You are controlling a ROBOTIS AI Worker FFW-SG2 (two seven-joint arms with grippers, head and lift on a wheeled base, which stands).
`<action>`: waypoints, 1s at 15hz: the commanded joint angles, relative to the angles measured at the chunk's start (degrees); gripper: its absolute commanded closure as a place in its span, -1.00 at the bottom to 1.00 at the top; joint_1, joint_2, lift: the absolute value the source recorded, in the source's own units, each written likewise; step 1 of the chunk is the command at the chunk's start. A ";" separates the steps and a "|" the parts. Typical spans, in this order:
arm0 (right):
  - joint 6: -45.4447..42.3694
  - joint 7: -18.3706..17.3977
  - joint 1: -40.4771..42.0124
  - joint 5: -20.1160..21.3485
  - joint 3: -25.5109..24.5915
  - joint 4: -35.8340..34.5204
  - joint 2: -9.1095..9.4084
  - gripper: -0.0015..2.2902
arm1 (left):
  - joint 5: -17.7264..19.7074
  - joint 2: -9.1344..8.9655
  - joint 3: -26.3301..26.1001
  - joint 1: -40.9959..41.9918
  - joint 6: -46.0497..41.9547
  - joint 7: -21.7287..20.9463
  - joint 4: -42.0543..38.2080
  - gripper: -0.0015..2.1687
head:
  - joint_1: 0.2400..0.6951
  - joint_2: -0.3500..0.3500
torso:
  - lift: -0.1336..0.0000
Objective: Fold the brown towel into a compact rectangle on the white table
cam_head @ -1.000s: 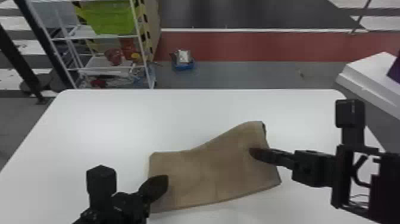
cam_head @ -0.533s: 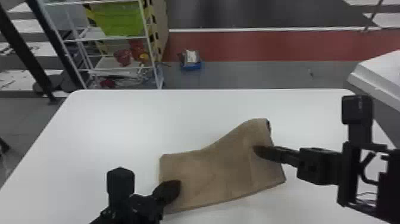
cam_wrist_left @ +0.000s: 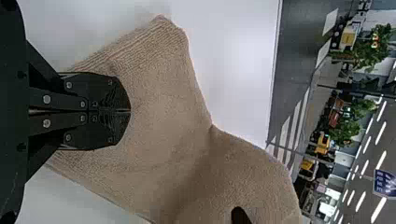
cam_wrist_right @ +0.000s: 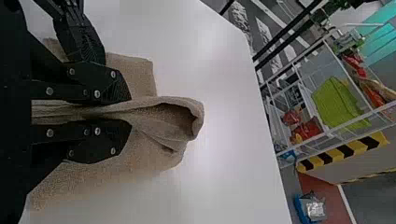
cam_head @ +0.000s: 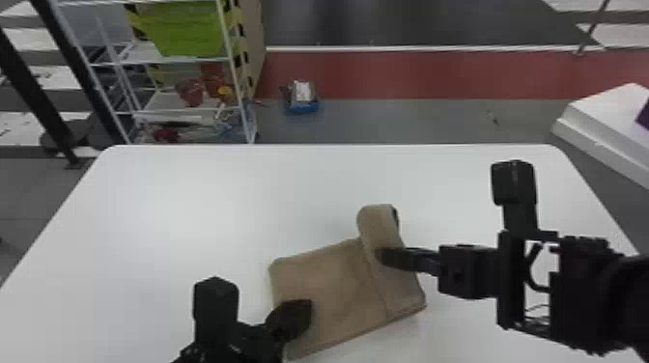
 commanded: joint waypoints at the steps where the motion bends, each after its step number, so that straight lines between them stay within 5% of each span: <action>1: 0.47 -0.60 -0.23 -0.02 2.23 0.47 0.14 -0.13 | -0.05 -0.03 -0.61 -0.06 0.00 0.14 -0.02 0.92 | 1.00 0.11 | -0.85; 9: 0.47 -1.83 -1.99 1.48 8.03 5.92 0.14 -0.13 | 0.12 -0.03 -1.49 0.11 0.00 0.05 -0.63 0.92 | 1.00 0.20 | -0.85; 15: 0.47 -1.83 -1.99 1.57 6.19 5.30 0.14 -0.13 | 2.76 0.06 3.96 2.66 0.00 -1.97 -5.55 0.92 | 1.00 0.29 | -0.85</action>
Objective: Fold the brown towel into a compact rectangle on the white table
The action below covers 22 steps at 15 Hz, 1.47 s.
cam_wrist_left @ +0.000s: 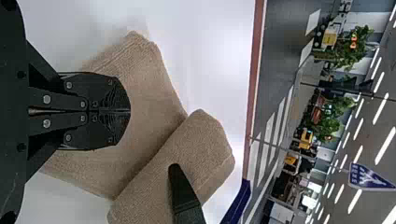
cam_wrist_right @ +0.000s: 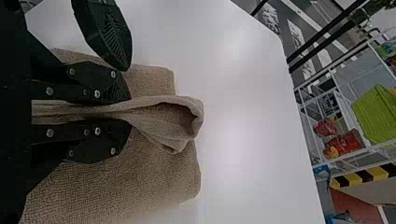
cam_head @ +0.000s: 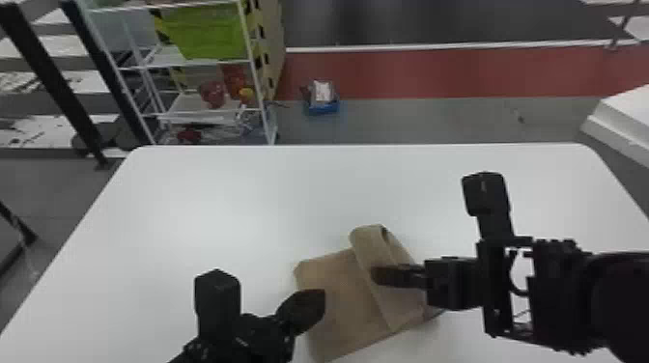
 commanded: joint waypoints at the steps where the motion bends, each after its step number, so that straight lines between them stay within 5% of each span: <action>1: 0.47 0.03 0.05 -0.41 -0.73 -0.45 0.14 -0.13 | 0.35 0.09 1.26 0.01 0.28 -0.33 0.92 0.92 | 1.00 0.32 | -0.85; 18: 0.47 -3.66 -2.32 1.35 7.54 4.03 0.14 -0.13 | 0.08 0.00 -0.23 -0.08 0.28 -1.82 3.65 0.92 | 1.00 0.45 | -0.85; 22: 0.47 -3.57 -2.32 1.70 9.47 5.35 0.14 -0.28 | 0.00 0.00 -0.23 -0.08 0.63 -1.82 3.74 0.92 | 1.00 0.47 | -0.85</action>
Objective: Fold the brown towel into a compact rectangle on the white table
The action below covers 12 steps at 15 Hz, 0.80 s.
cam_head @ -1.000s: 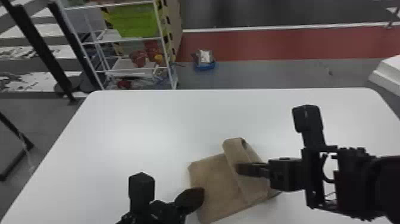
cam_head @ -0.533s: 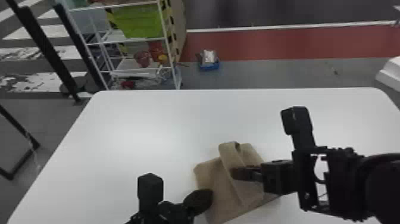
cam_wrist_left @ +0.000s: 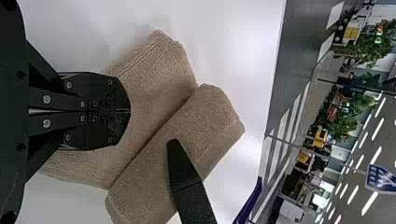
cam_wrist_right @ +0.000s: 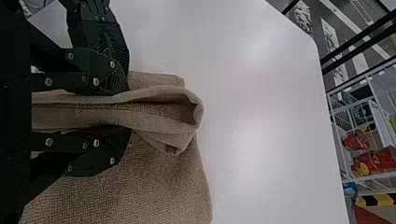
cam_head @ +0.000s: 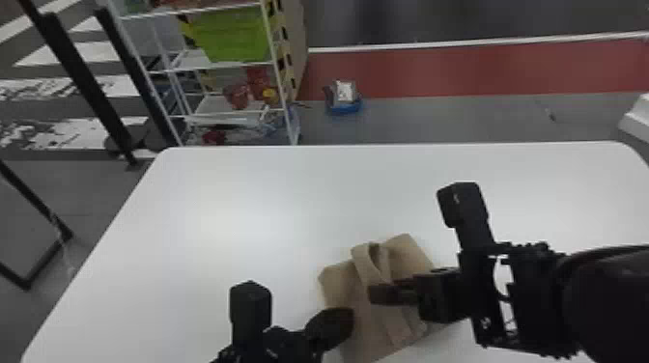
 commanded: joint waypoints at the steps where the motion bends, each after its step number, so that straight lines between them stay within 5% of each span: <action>1: 0.47 0.03 0.01 -0.06 1.03 1.14 0.14 -0.28 | 0.00 0.00 0.00 0.00 0.44 -0.09 0.16 0.92 | 1.00 0.49 | -0.85; 6: 0.47 0.03 -0.25 0.03 2.26 3.68 0.14 -0.28 | 0.18 0.00 0.26 0.00 0.44 -0.79 0.51 0.92 | 1.00 0.54 | -0.85; 8: -0.70 0.38 0.72 0.12 2.79 3.60 0.14 -0.73 | 0.18 0.00 0.35 -0.09 0.44 -0.79 0.69 0.92 | 1.00 0.55 | -0.85; 12: -18.10 3.98 4.58 0.29 2.61 2.28 0.14 -0.90 | -0.08 0.00 0.62 -0.09 0.79 -1.05 0.77 0.92 | 1.00 0.61 | -0.85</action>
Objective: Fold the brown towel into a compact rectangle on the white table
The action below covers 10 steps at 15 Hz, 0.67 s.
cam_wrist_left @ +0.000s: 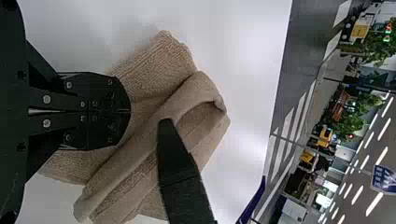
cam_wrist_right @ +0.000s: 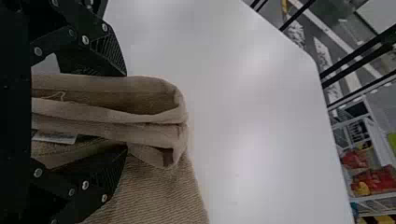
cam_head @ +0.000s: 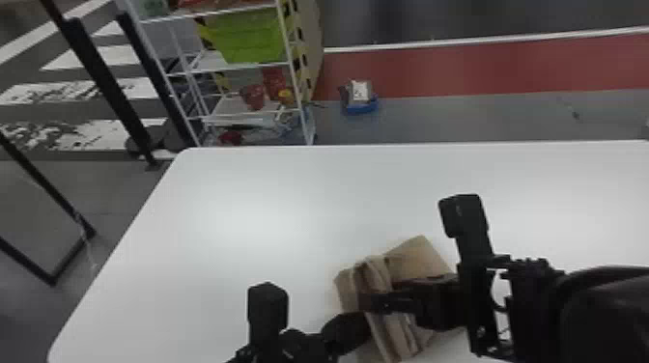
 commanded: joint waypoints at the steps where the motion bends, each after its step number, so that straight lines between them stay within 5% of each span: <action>1: -11.75 2.06 3.10 0.09 -0.22 -1.64 0.14 -0.90 | -0.11 -0.04 0.06 0.00 0.22 -0.01 -0.04 0.92 | 1.00 0.63 | -0.85; 6: -16.50 5.49 7.93 -1.84 -2.42 -7.17 0.14 -0.90 | -0.37 -0.04 -0.03 -0.26 0.22 0.08 0.31 0.92 | 1.00 0.68 | -0.85; 10: -8.41 6.90 12.15 -5.53 -8.13 -11.57 0.14 -0.90 | -0.20 -0.04 2.78 -0.44 -3.29 0.35 -0.48 0.92 | 1.00 0.65 | -0.85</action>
